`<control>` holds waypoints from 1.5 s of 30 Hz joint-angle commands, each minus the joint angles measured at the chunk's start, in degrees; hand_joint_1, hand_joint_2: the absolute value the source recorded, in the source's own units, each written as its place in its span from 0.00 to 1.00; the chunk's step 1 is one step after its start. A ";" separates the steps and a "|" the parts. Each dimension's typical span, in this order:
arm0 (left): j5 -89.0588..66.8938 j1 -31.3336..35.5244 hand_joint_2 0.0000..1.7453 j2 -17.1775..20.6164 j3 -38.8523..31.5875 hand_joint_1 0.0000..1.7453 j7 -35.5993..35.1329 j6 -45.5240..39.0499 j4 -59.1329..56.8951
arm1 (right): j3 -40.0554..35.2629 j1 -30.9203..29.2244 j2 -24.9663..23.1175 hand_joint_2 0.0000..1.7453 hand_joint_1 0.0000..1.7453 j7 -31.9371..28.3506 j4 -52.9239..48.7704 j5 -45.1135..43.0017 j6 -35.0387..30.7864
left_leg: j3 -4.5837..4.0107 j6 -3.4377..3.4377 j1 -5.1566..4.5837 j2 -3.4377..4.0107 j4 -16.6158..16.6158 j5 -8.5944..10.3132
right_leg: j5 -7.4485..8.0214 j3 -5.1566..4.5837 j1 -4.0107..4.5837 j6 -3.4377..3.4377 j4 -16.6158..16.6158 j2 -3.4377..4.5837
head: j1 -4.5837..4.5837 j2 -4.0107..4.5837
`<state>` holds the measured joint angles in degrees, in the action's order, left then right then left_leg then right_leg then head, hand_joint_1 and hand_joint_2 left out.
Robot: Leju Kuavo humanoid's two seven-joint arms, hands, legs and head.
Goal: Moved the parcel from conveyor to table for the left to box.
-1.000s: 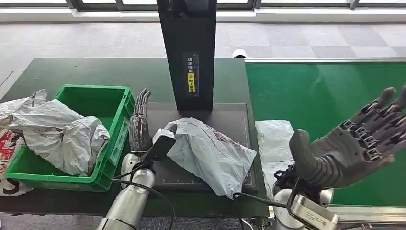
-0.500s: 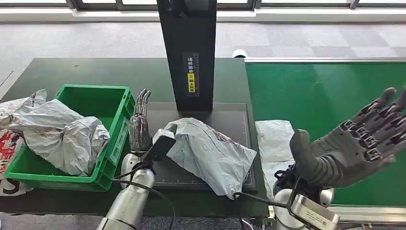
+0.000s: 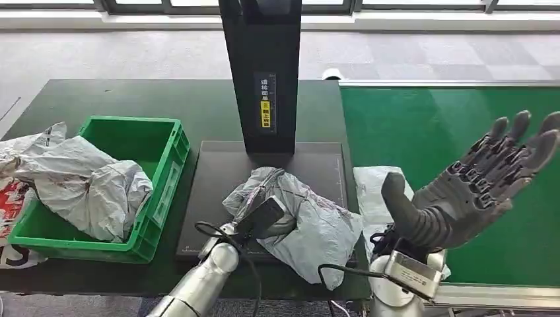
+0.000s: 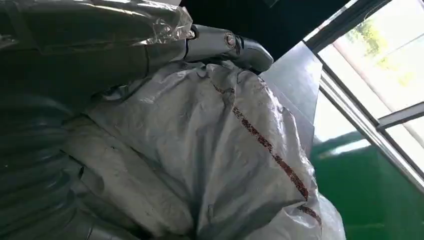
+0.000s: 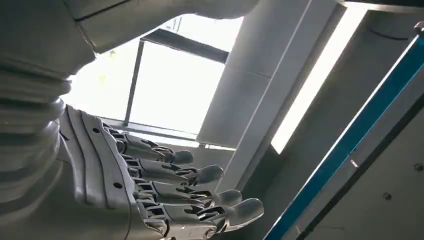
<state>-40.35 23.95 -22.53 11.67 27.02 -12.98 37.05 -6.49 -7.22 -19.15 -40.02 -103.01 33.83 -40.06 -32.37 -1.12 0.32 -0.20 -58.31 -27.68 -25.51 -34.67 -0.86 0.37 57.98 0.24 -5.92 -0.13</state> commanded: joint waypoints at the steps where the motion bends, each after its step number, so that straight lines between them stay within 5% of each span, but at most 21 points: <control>1: 3.54 1.57 1.00 2.53 9.35 0.00 -1.39 -3.68 -7.43 | 2.44 -1.09 -0.85 1.00 0.00 0.02 6.30 0.00 0.06 | 0.24 0.01 0.01 0.06 0.16 0.02 | 0.04 0.22 0.03 -0.04 -0.17 0.03 | 0.00 0.00; 21: 3.54 1.57 1.00 2.53 9.35 0.00 -1.39 -3.68 -7.43 | 2.44 -1.09 -0.85 1.00 0.00 0.02 6.30 0.00 0.06 | 0.19 0.03 0.01 0.05 0.12 0.02 | 0.02 0.19 0.00 -0.04 -0.11 0.01 | 0.00 0.00; 29: 9.74 4.09 1.00 2.53 17.05 0.00 -2.21 -8.07 -12.36 | 2.60 -1.82 -0.85 1.00 0.00 0.02 7.42 0.43 0.06 | 0.26 0.04 0.01 0.04 0.23 0.07 | 0.07 0.27 0.01 -0.06 -0.23 -0.02 | 0.00 0.00; 30: 9.29 4.41 1.00 2.53 18.23 0.07 -3.06 -9.42 -12.99 | 2.66 -1.76 -0.85 1.00 0.00 0.02 7.36 0.20 0.06 | 0.26 0.03 0.02 0.04 0.24 0.07 | 0.07 0.27 0.02 -0.06 -0.23 -0.01 | 0.00 0.00; 31: 9.30 4.51 1.00 2.53 18.77 1.00 -3.36 -9.79 -13.10 | 2.56 -1.64 -0.85 1.00 0.00 0.02 7.35 0.28 0.06 | 0.21 0.03 0.01 0.01 0.17 0.05 | 0.05 0.24 0.01 -0.05 -0.17 -0.03 | 0.00 0.00; 45: 8.52 5.57 1.00 2.53 21.75 1.00 -5.92 -13.05 -14.59 | 2.63 -0.93 -0.85 1.00 0.00 0.02 7.04 0.53 0.06 | 0.26 0.03 0.02 0.06 0.18 0.03 | 0.04 0.27 0.01 -0.05 -0.17 0.01 | 0.00 0.00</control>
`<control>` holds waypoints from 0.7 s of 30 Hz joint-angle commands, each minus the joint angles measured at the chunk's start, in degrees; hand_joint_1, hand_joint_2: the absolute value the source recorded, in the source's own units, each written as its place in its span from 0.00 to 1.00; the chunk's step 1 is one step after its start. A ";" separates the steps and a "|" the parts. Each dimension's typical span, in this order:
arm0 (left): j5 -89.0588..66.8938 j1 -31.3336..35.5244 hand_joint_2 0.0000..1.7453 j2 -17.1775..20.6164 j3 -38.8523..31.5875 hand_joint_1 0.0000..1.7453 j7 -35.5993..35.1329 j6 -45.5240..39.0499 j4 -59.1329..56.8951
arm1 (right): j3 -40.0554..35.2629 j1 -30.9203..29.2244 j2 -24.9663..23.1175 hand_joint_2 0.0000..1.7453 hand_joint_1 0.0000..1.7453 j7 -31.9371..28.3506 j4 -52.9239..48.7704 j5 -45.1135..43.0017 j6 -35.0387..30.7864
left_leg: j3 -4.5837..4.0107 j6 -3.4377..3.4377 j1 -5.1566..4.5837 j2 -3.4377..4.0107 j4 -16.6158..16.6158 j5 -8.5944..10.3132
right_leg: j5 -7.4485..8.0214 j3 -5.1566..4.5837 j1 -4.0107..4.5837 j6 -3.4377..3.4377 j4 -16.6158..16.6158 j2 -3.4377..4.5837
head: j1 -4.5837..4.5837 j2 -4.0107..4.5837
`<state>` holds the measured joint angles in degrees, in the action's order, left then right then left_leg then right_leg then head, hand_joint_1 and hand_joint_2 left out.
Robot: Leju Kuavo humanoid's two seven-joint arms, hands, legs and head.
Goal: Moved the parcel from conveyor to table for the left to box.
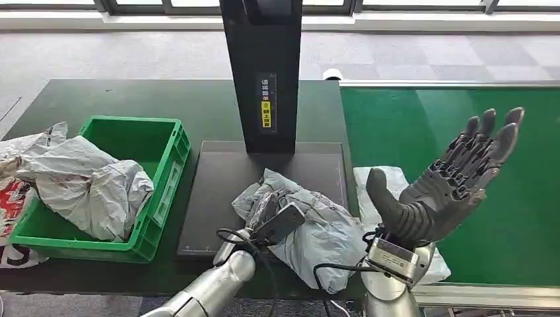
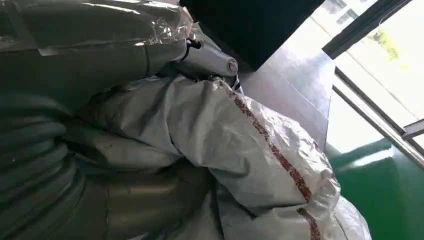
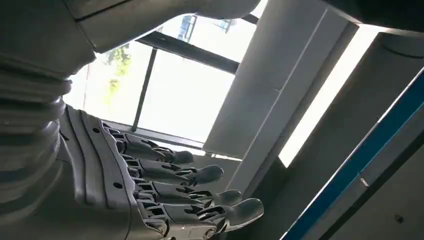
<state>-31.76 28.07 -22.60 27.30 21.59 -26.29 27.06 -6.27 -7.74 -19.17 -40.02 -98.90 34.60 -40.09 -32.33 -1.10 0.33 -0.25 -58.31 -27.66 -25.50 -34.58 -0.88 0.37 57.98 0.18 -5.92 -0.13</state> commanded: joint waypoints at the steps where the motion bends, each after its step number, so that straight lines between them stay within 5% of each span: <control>1: -0.07 1.45 1.00 2.60 6.12 1.00 -0.50 0.27 -4.59 | 2.41 -0.41 -0.83 1.00 0.00 0.02 2.93 -0.24 0.09 | 0.19 0.00 0.01 0.08 0.14 0.01 | 0.02 0.16 0.02 -0.04 -0.13 0.05 | 0.00 0.00; 18: -0.85 1.85 1.00 2.60 6.02 1.00 -1.22 -1.12 -5.02 | 2.01 -0.19 -0.83 1.00 0.00 0.02 2.02 0.17 0.09 | 0.22 0.00 0.01 0.10 0.19 0.02 | 0.04 0.17 0.03 -0.06 -0.17 0.07 | 0.00 0.00; 21: -3.17 2.06 1.00 2.76 5.03 1.00 -1.65 -7.62 -5.03 | 2.33 0.10 -0.83 1.00 0.00 0.02 1.28 -0.22 0.09 | 0.22 0.01 0.00 0.10 0.19 0.02 | 0.04 0.17 0.02 -0.06 -0.17 0.06 | 0.00 0.00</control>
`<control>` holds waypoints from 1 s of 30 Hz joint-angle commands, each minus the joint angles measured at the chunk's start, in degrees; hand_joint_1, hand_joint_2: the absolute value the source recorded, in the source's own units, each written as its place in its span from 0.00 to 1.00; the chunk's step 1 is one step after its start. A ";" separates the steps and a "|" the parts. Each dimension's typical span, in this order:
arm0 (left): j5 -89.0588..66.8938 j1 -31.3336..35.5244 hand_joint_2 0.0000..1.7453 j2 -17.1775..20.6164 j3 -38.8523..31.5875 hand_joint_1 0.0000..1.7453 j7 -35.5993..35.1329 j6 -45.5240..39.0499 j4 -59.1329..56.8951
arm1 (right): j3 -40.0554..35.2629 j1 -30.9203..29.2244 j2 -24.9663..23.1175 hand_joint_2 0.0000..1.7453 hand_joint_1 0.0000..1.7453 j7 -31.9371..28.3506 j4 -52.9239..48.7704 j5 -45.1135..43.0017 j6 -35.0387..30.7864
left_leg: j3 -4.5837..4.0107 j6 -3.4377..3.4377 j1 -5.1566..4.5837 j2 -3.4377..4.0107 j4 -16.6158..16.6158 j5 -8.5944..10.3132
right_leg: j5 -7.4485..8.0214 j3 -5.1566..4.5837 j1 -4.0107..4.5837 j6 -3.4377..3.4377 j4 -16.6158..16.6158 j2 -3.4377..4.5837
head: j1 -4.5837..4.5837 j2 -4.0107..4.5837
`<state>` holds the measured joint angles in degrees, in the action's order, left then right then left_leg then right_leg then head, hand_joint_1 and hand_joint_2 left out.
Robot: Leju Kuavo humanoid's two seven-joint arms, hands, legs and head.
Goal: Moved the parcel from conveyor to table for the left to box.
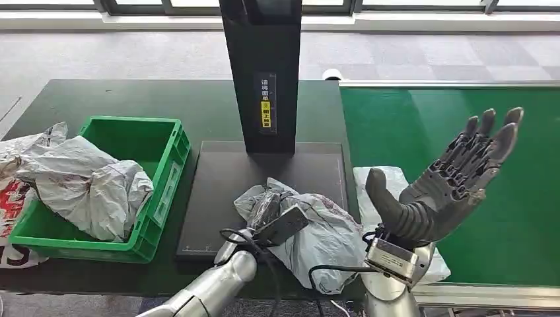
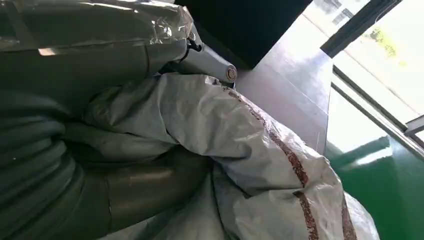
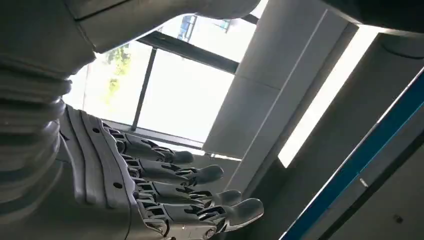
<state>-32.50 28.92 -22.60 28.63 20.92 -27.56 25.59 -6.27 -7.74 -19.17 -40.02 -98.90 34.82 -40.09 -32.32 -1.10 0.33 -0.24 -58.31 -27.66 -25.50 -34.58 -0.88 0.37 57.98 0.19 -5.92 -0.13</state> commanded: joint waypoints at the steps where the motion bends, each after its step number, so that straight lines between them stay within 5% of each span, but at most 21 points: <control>1: -4.22 1.86 1.00 3.48 2.47 1.00 -1.52 -12.44 -3.11 | 2.45 0.44 -0.83 1.00 0.00 0.02 0.80 -0.05 0.09 | 0.16 0.00 0.01 0.07 0.12 0.00 | 0.02 0.13 0.02 -0.05 -0.11 0.04 | 0.00 0.00; 2: -22.89 -3.07 1.00 4.77 -8.97 1.00 -7.14 -12.44 11.30 | 2.79 0.85 -0.83 1.00 0.00 0.02 0.22 0.44 0.09 | 0.22 0.00 0.02 0.09 0.20 0.03 | 0.05 0.18 0.03 -0.06 -0.20 0.05 | 0.00 0.00; 6: -40.30 -5.46 1.00 3.27 -28.78 1.00 -3.48 -12.44 29.07 | 3.28 1.58 -0.83 1.00 0.00 0.02 -0.67 -0.69 0.09 | -0.02 -0.01 0.04 0.24 0.04 -0.01 | 0.07 -0.09 0.05 -0.07 -0.04 0.21 | 0.00 0.00; 12: -33.63 1.37 1.00 5.77 -38.28 1.00 2.65 -12.44 32.15 | 6.16 2.22 -0.83 1.00 0.00 0.02 0.67 0.33 0.09 | 0.06 -0.06 0.08 0.37 0.09 0.03 | 0.10 -0.09 0.16 -0.12 -0.08 0.29 | 0.00 0.00; 17: -34.31 0.65 1.00 3.22 -48.97 1.00 9.44 -12.44 42.82 | 7.76 2.75 -0.83 1.00 0.00 0.02 -0.46 -0.05 0.09 | -0.08 -0.13 0.14 0.25 -0.01 0.08 | 0.11 -0.18 0.29 -0.15 0.00 0.20 | 0.00 0.00; 30: -35.82 -1.51 1.00 2.60 -57.18 1.00 11.77 -12.44 55.09 | 7.53 4.32 -0.83 1.00 0.00 0.02 -1.27 0.04 0.09 | 0.01 -0.11 0.22 0.39 0.08 0.04 | 0.11 -0.12 0.22 -0.17 -0.04 0.34 | 0.00 0.00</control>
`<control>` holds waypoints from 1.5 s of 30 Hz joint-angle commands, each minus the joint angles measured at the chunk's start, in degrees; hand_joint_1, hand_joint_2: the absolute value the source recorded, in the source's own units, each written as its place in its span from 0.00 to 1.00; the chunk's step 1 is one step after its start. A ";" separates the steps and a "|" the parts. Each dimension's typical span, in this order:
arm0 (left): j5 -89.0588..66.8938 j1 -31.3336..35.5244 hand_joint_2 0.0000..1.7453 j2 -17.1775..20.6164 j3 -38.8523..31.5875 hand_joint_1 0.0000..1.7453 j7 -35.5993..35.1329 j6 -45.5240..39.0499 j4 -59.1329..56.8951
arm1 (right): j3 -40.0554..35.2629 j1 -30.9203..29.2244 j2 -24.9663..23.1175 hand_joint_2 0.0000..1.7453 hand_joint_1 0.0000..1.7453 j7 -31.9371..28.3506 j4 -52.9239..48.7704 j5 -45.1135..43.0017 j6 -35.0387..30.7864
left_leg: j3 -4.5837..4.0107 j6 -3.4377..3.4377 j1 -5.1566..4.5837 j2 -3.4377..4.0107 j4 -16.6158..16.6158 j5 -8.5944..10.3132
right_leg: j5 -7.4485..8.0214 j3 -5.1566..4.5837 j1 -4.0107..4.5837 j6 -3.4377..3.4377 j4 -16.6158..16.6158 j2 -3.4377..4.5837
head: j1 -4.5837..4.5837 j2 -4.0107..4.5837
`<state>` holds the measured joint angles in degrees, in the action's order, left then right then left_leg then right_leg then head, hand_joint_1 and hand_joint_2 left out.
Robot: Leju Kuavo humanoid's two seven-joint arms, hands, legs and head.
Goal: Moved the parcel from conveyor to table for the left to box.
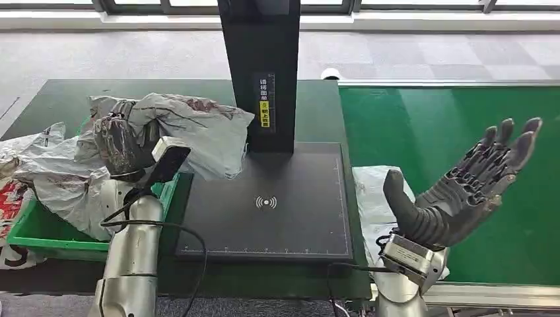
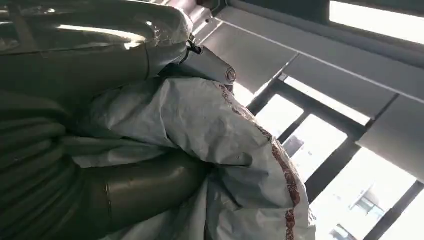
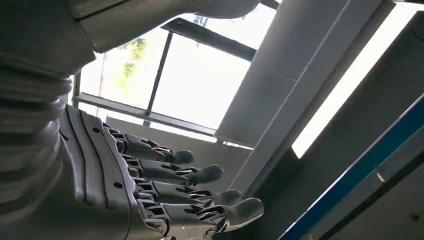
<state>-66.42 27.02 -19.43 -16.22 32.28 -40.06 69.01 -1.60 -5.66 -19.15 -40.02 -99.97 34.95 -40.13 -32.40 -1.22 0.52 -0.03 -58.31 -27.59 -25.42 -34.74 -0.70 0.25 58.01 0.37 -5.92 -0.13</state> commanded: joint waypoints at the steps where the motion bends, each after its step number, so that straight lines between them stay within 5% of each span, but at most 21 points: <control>1: -1.90 0.39 1.00 -0.57 -12.32 1.00 0.40 0.06 11.68 | 2.86 2.25 -0.85 1.00 0.00 0.02 -0.20 -0.09 0.13 | 0.05 0.00 0.04 0.17 0.03 -0.04 | 0.02 0.00 0.05 -0.04 -0.04 0.14 | 0.00 0.00; 20: -1.97 0.16 1.00 -0.57 -12.99 1.00 -0.23 0.06 10.98 | 2.83 2.26 -0.85 1.00 0.00 0.02 -0.14 0.04 0.13 | 0.11 0.01 0.01 -0.07 0.09 0.00 | -0.02 0.12 0.07 -0.04 -0.08 -0.09 | 0.00 0.00; 28: -12.73 8.92 1.00 7.48 -33.23 1.00 -7.78 0.06 -8.18 | 2.79 3.21 -0.85 1.00 0.00 0.02 -1.30 -0.10 0.13 | 0.18 -0.03 -0.04 0.04 0.15 0.04 | 0.02 0.11 0.04 -0.06 -0.07 0.03 | 0.00 0.00; 32: -18.04 10.90 1.00 10.32 -34.90 1.00 -14.07 0.06 -16.64 | 2.44 3.40 -0.85 1.00 0.00 0.02 -1.16 0.38 0.13 | 0.24 -0.09 -0.02 0.07 0.15 0.04 | 0.02 0.13 0.12 -0.09 -0.06 0.02 | 0.00 0.00; 33: -20.28 10.88 1.00 12.29 -35.22 0.00 -21.93 0.06 -21.11 | 1.96 2.90 -0.85 1.00 0.00 0.02 -0.31 0.54 0.13 | 0.30 -0.10 -0.02 0.01 0.23 0.08 | 0.03 0.20 0.14 -0.11 -0.14 -0.05 | 0.00 0.00; 45: -15.46 9.94 1.00 12.72 -42.17 0.00 -17.84 0.06 -19.23 | 2.36 1.01 -0.85 1.00 0.00 0.02 2.33 1.00 0.13 | 0.13 -0.09 0.02 0.06 0.11 0.03 | 0.02 0.09 0.11 -0.12 -0.05 0.05 | 0.00 0.00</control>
<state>-82.16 33.58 -7.89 -50.27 14.21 -40.04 55.17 -1.55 -3.97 -18.97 -40.02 -101.28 36.06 -40.09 -32.40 -1.33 0.55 0.01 -58.28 -27.57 -25.41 -34.76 -0.61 0.15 58.03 0.42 -5.92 -0.13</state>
